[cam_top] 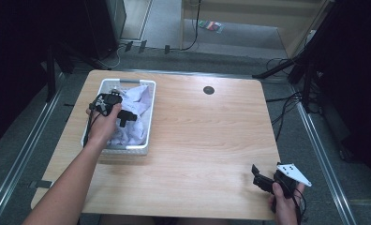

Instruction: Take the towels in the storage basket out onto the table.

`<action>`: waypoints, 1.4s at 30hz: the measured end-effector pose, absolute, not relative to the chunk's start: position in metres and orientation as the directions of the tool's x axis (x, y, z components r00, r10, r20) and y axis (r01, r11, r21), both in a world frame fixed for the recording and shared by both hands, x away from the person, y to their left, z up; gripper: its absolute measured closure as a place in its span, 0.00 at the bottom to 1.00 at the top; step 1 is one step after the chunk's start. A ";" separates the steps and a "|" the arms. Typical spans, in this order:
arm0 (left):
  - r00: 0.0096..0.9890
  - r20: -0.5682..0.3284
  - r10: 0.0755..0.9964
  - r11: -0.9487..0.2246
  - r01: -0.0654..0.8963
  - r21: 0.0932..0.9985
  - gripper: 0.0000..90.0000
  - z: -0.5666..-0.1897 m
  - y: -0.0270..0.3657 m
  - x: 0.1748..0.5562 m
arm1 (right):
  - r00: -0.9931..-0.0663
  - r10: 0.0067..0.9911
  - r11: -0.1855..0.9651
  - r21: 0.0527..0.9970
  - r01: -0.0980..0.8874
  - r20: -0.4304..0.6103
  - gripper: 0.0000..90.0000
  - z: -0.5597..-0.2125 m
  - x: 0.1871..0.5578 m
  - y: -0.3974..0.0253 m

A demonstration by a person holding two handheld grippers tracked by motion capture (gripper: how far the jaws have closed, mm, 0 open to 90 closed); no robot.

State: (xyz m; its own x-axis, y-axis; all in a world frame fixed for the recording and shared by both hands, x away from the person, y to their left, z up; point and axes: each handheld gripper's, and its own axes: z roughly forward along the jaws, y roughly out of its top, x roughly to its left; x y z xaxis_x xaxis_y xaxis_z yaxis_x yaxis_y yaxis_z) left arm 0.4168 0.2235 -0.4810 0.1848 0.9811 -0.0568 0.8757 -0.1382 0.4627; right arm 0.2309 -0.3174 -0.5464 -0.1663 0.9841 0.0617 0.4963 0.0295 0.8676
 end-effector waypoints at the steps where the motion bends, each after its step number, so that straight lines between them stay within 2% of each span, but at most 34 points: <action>1: 0.185 -0.057 0.981 -0.138 0.876 0.463 0.00 -0.481 0.224 0.417 | -0.166 0.984 0.030 0.868 0.496 0.062 0.04 -0.546 0.231 -0.317; 5: 0.163 -0.007 0.987 -0.144 0.893 0.425 0.00 -0.488 0.223 0.421 | -0.166 0.984 0.030 0.868 0.496 0.061 0.04 -0.546 0.231 -0.317; 12: 0.137 0.027 0.990 -0.137 0.927 0.349 0.00 -0.503 0.220 0.428 | -0.167 0.984 0.031 0.869 0.493 0.059 0.05 -0.547 0.231 -0.318; 15: 0.136 0.035 0.990 -0.140 0.927 0.348 0.00 -0.506 0.218 0.429 | -0.164 0.985 0.029 0.868 0.496 0.061 0.05 -0.546 0.231 -0.317; 19: 0.122 -0.054 0.991 -0.101 0.949 0.300 0.00 -0.514 0.225 0.433 | -0.166 0.985 0.033 0.869 0.495 0.057 0.05 -0.547 0.231 -0.318; 25: 0.140 -0.068 0.988 -0.114 0.950 0.292 0.05 -0.516 0.229 0.432 | -0.165 0.984 0.029 0.866 0.499 0.062 0.06 -0.547 0.231 -0.317; 26: 0.156 -0.072 0.985 -0.129 0.949 0.289 0.13 -0.513 0.228 0.431 | -0.165 0.984 0.030 0.863 0.504 0.062 0.06 -0.547 0.232 -0.317; 28: 0.153 -0.071 0.986 -0.127 0.948 0.292 0.21 -0.512 0.229 0.430 | -0.165 0.984 0.031 0.863 0.504 0.061 0.06 -0.547 0.232 -0.317; 30: 0.144 -0.073 0.987 -0.117 0.948 0.296 0.32 -0.510 0.229 0.429 | -0.165 0.984 0.030 0.863 0.504 0.062 0.06 -0.547 0.232 -0.317; 31: 0.136 -0.075 0.988 -0.108 0.948 0.301 0.32 -0.509 0.228 0.429 | -0.165 0.984 0.030 0.863 0.504 0.062 0.06 -0.547 0.232 -0.317; 32: 0.130 -0.084 0.988 -0.099 0.947 0.306 0.40 -0.507 0.227 0.427 | -0.165 0.984 0.028 0.863 0.504 0.064 0.06 -0.546 0.232 -0.317; 34: 0.114 -0.089 0.989 -0.082 0.948 0.309 0.47 -0.506 0.228 0.427 | -0.164 0.984 0.026 0.862 0.506 0.066 0.06 -0.547 0.232 -0.317; 38: 0.094 -0.096 0.991 -0.058 0.945 0.321 0.58 -0.502 0.230 0.425 | -0.158 0.985 0.023 0.862 0.506 0.066 0.07 -0.547 0.232 -0.317; 42: 0.082 -0.117 0.990 -0.039 0.944 0.329 0.62 -0.496 0.232 0.424 | -0.155 0.986 0.020 0.863 0.505 0.068 0.07 -0.547 0.232 -0.317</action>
